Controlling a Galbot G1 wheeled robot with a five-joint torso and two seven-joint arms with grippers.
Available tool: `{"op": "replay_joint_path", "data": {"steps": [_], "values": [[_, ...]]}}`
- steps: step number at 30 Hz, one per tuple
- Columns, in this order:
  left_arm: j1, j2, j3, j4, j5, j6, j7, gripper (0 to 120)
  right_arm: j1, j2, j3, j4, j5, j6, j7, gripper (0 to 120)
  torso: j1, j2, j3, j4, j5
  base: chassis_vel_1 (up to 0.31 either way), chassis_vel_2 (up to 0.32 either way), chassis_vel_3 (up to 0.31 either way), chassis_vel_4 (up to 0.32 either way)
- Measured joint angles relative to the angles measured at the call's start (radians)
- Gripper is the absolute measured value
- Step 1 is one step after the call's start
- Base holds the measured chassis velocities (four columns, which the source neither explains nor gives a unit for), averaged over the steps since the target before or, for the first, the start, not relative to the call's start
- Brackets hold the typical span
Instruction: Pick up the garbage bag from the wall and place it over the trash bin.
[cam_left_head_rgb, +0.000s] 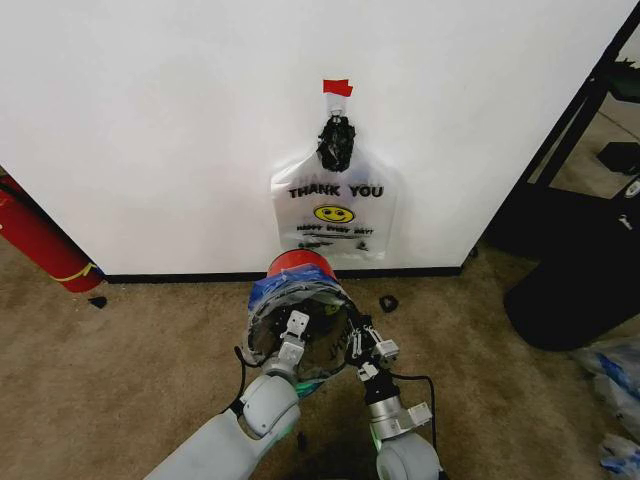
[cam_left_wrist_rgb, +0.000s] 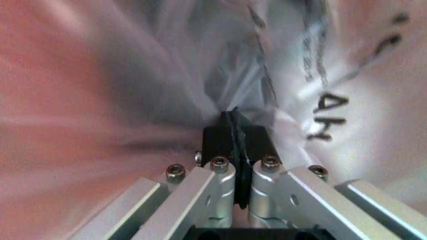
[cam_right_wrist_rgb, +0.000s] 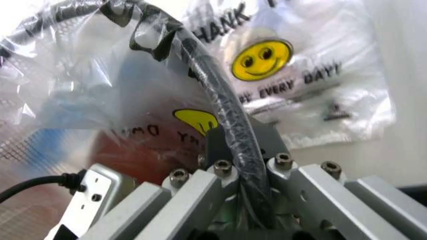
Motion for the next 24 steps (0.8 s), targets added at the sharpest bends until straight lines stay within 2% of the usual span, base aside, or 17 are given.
{"op": "replay_joint_path", "data": {"steps": [4,8,13,24], "values": [[-0.001,-0.008,-0.002,0.008,0.021,-0.016,0.0,0,-0.001,-0.003,-0.002,0.005,0.061,-0.015,-0.005,0,0.0,0.0,0.0,0.0,0.0,0.0,0.0,0.0,0.0],[-0.007,-0.027,0.001,0.028,0.032,-0.051,0.014,0,-0.007,-0.017,-0.005,0.035,0.248,-0.075,-0.047,0,0.0,0.0,0.0,0.0,0.0,0.0,0.0,0.0,0.0],[-0.01,-0.032,0.005,0.038,0.035,-0.076,0.027,0,-0.008,-0.027,-0.002,0.042,0.348,-0.104,-0.086,0,0.0,0.0,0.0,-0.0001,0.0,0.0,0.0,0.0,0.0],[0.069,0.016,0.007,-0.123,0.03,-0.074,0.047,0,0.047,-0.004,0.022,-0.069,0.348,-0.087,-0.103,0,0.0,0.0,0.0,0.0,-0.0001,0.0,0.0,0.0,0.0]]}}
